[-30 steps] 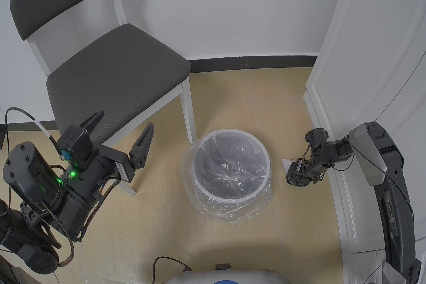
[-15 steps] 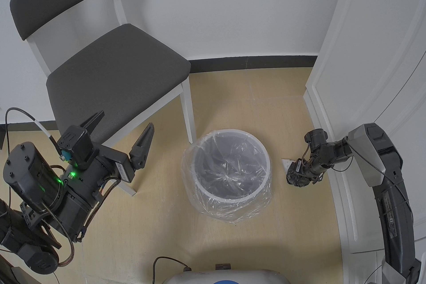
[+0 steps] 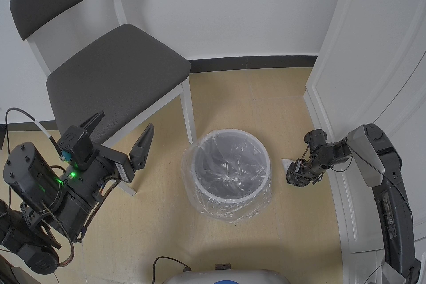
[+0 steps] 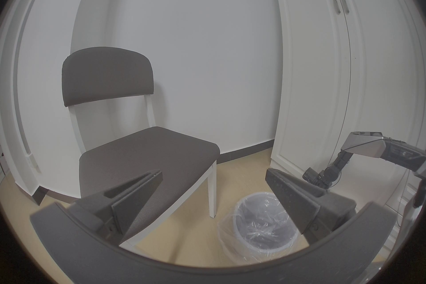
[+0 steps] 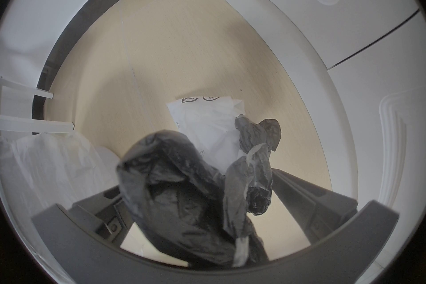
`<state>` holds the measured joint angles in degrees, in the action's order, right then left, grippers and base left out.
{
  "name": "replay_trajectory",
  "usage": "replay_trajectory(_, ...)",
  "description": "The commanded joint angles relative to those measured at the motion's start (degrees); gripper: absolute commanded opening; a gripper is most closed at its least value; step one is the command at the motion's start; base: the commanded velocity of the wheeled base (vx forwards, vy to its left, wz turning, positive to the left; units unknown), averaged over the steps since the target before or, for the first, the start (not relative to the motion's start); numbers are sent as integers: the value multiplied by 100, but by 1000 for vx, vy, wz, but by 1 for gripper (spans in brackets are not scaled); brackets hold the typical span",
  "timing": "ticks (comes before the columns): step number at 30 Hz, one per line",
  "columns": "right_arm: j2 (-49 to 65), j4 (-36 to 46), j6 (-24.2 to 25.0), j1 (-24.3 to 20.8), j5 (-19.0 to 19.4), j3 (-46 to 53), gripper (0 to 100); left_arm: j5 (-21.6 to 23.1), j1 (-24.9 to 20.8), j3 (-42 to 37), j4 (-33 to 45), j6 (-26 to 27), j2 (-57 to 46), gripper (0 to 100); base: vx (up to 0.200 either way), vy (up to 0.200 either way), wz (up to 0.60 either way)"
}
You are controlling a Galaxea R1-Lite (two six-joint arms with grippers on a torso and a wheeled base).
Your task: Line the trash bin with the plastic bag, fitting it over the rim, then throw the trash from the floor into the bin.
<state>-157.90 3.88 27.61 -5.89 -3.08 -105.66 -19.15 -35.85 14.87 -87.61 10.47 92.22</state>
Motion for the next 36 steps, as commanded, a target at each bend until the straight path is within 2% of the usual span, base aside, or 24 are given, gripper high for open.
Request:
replay_trajectory(1, -12, -62, -1, 0, -17, 36, 100, -1, -1, -2, -1, -1, 6, 100, 0, 0, 0)
replay_trajectory(2, -30, -124, -1, -9, -52, 27, 0, -1, -1, -2, -1, -1, 6, 100, 0, 0, 0)
replay_trajectory(31, -30, -229, -63, -35, -87, 80, 0, -1, -36, -28, -1, -1, -29, 100, 0, 0, 0)
replay_trajectory(34, 260, -871, 16, -70, -570, 493, 0, 8, -27, 42, -1, 8, -82, 100, 0, 0, 0)
replay_trajectory(35, 278, -924, 16, -70, -579, 520, 0, 8, -27, 42, -1, -1, -90, 100, 0, 0, 0)
replay_trajectory(36, 621, -1601, -1, -70, -491, 1056, 0, 8, -9, 77, -1, 51, -205, 100, 0, 0, 0)
